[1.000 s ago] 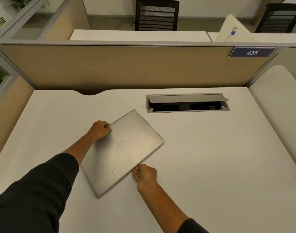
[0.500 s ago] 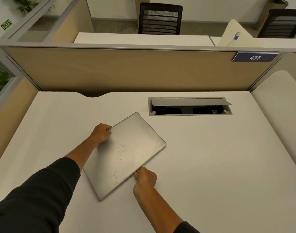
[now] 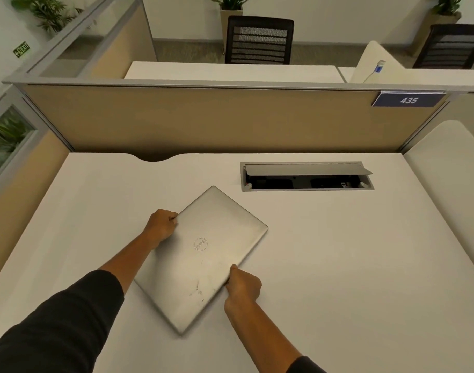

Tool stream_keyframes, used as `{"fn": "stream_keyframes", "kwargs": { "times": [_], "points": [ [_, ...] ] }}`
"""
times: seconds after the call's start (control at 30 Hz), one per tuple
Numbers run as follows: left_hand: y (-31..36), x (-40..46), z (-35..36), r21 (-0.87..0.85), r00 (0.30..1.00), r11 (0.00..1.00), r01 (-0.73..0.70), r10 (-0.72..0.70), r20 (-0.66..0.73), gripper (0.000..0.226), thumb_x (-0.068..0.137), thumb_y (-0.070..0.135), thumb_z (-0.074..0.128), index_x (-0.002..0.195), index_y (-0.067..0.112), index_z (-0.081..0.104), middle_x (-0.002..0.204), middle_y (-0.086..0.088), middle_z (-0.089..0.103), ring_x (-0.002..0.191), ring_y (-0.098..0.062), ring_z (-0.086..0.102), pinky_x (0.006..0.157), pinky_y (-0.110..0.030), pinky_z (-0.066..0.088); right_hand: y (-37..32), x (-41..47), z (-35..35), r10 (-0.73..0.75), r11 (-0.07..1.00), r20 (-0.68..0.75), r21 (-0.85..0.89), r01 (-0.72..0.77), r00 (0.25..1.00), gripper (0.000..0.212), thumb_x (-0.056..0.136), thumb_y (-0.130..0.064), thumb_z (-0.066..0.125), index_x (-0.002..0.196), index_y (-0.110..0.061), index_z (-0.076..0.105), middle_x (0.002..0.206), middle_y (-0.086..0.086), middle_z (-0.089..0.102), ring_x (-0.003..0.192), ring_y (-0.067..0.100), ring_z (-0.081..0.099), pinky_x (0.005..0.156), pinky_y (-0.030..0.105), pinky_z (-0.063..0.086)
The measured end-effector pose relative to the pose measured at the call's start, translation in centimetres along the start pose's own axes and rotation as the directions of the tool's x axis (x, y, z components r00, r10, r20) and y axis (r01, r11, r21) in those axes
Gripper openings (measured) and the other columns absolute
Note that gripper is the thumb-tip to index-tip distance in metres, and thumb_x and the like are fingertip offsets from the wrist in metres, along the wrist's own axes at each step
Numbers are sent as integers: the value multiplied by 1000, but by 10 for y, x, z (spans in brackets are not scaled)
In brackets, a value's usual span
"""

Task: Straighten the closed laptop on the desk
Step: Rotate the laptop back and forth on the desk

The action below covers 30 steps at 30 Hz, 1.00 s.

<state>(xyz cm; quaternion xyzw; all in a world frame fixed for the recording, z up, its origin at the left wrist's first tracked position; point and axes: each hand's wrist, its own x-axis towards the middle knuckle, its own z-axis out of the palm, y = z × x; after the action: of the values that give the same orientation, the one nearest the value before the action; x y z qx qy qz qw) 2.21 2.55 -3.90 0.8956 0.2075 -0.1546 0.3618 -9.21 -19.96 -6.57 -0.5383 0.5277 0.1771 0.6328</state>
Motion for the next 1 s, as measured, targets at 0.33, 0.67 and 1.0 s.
{"fn": "stream_keyframes", "kwargs": {
  "times": [0.33, 0.67, 1.0],
  "points": [
    [-22, -22, 14, -143, 996, 986, 84, -85, -1, 22, 97, 1, 51, 82, 14, 60, 87, -7, 54, 85, -21, 45, 78, -30, 34, -22, 17, -19, -205, 974, -59, -115, 197, 977, 50, 87, -11, 74, 50, -13, 41, 56, 4, 48, 59, 21, 46, 58, 30, 39],
    [-35, -61, 41, -440, 981, 878, 188, -191, 37, 26, 98, 0, 52, 86, 19, 66, 94, -4, 56, 95, -21, 50, 81, -30, 42, -65, 43, -38, -372, 889, -10, -290, 354, 928, 40, 92, -19, 73, 55, -12, 62, 64, 1, 63, 64, 19, 60, 73, 31, 53],
    [-32, -108, 78, -674, 941, 663, 326, -292, 169, 25, 100, 3, 56, 99, -8, 78, 104, -26, 79, 78, -28, 74, 75, -42, 67, -116, 55, -46, -441, 757, 99, -494, 429, 892, 32, 92, -12, 65, 64, -9, 50, 64, 6, 50, 59, 21, 47, 63, 28, 42]
  ]
}}
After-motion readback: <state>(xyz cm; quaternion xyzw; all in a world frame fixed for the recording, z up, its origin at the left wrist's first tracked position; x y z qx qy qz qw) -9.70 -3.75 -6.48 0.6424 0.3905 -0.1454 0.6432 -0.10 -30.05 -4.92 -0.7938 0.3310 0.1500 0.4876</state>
